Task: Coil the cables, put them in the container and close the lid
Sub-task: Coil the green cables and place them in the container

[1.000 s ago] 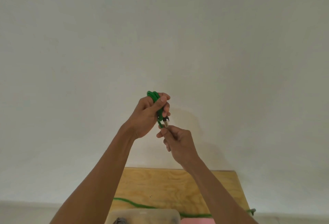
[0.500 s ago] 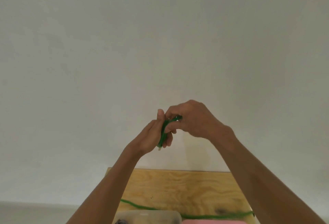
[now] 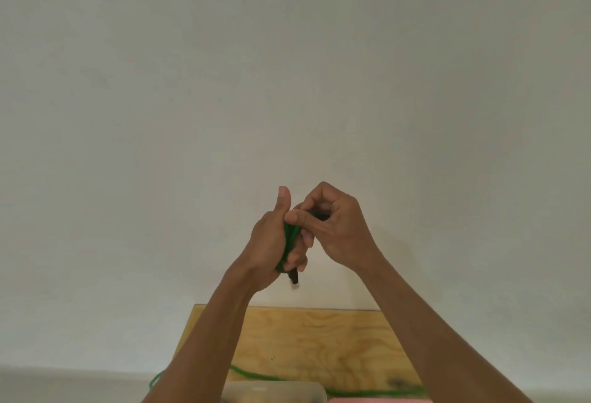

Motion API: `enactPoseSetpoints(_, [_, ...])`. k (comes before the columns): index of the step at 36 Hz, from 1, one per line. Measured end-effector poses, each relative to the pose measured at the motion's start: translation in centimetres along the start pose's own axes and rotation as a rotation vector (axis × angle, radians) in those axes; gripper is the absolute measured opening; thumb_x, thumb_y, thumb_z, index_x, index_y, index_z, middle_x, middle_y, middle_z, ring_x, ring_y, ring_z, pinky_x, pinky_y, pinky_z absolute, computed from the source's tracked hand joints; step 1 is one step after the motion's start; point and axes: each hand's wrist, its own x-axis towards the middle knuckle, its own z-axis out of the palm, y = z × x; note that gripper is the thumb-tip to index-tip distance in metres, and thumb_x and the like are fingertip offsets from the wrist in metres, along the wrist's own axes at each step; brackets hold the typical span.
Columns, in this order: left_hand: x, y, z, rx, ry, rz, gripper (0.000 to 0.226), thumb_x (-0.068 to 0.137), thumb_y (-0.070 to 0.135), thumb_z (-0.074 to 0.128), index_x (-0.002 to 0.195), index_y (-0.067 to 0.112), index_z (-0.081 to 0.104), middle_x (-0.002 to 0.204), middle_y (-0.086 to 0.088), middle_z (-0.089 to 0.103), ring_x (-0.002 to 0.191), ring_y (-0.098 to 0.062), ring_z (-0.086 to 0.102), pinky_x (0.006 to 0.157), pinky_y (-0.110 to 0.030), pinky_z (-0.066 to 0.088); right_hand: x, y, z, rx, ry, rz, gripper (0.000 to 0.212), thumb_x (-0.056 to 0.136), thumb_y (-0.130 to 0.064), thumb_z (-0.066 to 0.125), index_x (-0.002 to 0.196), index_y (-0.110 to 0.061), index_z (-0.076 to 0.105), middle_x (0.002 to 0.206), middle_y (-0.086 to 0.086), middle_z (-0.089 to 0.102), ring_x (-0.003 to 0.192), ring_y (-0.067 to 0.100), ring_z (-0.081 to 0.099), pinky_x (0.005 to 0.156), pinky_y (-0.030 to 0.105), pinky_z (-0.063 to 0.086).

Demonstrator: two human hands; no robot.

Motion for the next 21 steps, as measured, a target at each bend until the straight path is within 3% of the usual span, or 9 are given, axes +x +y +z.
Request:
enactPoseSetpoints(3, [0.4,0.1,1.2,-0.009,0.187,0.079,0.082,0.096,0.068,0.03,0.052,0.005,0.058,0.04,-0.011,0.038,0.037,-0.022,0.034,0.047,-0.03,0.04,-0.2,-0.1,0.3,-0.043,0.1,-0.028,0.033,0.077,-0.028,0.081,0.083,-0.004,0.059,0.061,0.013,0.066,0.047,0.031,0.064,0.049,0.039,0.055])
enactPoseSetpoints(6, [0.7,0.0,1.0,0.029,0.389,0.162,0.077,0.099,0.06,0.041,0.057,-0.003,0.057,0.044,-0.013,0.046,0.037,-0.022,0.039,0.046,-0.03,0.036,-0.3,-0.1,0.2,-0.112,0.173,-0.055,0.026,0.078,-0.026,0.081,0.08,-0.007,0.063,0.071,0.006,0.071,0.063,0.024,0.069,0.063,0.04,0.06])
enactPoseSetpoints(9, [0.9,-0.2,0.7,0.079,0.429,0.189,0.074,0.101,0.055,0.042,0.06,-0.004,0.06,0.049,-0.016,0.046,0.04,-0.021,0.038,0.047,-0.03,0.034,-0.3,0.0,0.2,-0.11,0.179,-0.044,0.027,0.078,-0.024,0.082,0.079,-0.005,0.064,0.073,0.006,0.072,0.067,0.023,0.071,0.067,0.04,0.062])
enactPoseSetpoints(14, [0.8,-1.1,1.6,0.098,0.536,0.263,0.066,0.102,0.052,0.042,0.051,0.013,0.056,0.052,-0.014,0.04,0.043,-0.017,0.034,0.045,-0.027,0.029,-0.1,0.1,0.9,-0.118,0.231,-0.02,0.03,0.077,-0.027,0.082,0.079,-0.004,0.064,0.072,0.009,0.071,0.064,0.026,0.069,0.066,0.046,0.06])
enactPoseSetpoints(17, [1.3,-1.5,1.7,0.061,0.666,0.24,0.069,0.103,0.052,0.041,0.048,0.013,0.055,0.044,0.0,0.042,0.042,-0.013,0.039,0.049,-0.028,0.035,-0.1,0.1,1.6,-0.151,0.228,0.006,0.025,0.08,-0.026,0.081,0.08,-0.007,0.065,0.072,0.004,0.07,0.065,0.023,0.069,0.067,0.041,0.06])
enactPoseSetpoints(21, [1.6,-1.4,1.1,0.016,0.823,0.196,0.068,0.101,0.051,0.045,0.04,0.019,0.051,0.045,0.002,0.047,0.048,-0.017,0.044,0.055,-0.033,0.038,-0.4,-0.1,2.4,-0.387,0.165,-0.06,0.009,0.095,-0.024,0.065,0.091,-0.016,0.068,0.09,-0.005,0.067,0.085,0.009,0.064,0.076,0.023,0.054])
